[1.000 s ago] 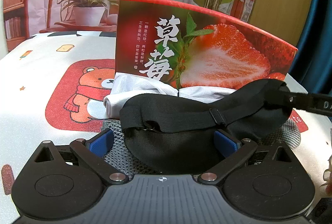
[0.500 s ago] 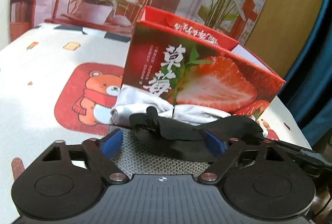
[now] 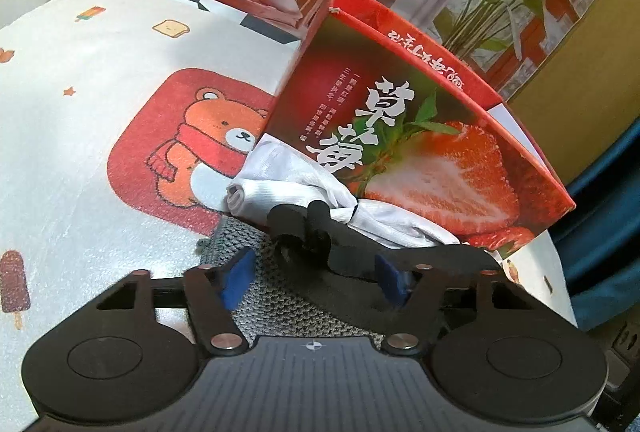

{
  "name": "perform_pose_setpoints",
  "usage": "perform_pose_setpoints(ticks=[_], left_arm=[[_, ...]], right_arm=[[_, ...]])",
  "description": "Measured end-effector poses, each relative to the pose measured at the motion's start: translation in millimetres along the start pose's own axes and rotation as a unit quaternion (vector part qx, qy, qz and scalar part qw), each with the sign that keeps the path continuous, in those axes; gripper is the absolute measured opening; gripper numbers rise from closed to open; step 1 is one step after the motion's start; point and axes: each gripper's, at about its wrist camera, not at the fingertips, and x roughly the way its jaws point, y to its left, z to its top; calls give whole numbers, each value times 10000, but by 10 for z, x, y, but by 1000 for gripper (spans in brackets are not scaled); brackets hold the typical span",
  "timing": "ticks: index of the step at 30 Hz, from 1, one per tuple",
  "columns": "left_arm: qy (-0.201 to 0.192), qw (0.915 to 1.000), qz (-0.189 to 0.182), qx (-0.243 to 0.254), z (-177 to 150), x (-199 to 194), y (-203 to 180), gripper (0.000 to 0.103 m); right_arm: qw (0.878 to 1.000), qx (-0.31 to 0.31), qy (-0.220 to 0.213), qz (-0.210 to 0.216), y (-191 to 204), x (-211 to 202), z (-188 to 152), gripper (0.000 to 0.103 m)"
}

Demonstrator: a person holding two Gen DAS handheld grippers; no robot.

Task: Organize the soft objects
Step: 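Lift the black eye mask with both grippers toward the red box, then lower the black eye mask into the red box and open both grippers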

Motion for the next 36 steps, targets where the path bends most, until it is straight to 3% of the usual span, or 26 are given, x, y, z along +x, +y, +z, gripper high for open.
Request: perform_pose_setpoints(ticks=[1, 2, 6, 12, 19, 28, 36], left_arm=[[1, 10000, 59, 64, 1, -3, -20, 50], [0, 9998, 117, 147, 1, -2, -42, 35], [-155, 9980, 269, 555, -22, -76, -148, 22], [-416, 9928, 304, 1080, -67, -235, -285, 15], [-1063, 9837, 3, 1452, -12, -553, -404, 11], [-1690, 9733, -481, 1476, 364, -771, -510, 11], [-2027, 9619, -639, 1717, 896, -672, -772, 11]], right_arm=[[10000, 8, -3, 11, -2, -2, -1, 15], [10000, 15, -5, 20, -6, -2, 0, 15], [10000, 46, -5, 45, -22, -1, 3, 15], [10000, -31, -23, 15, -4, -15, 3, 15], [9992, -258, -292, 63, 159, -199, 148, 13], [9924, -872, -869, 74, 471, -464, 761, 12], [9871, -1154, -1096, -169, 566, -339, 1395, 12]])
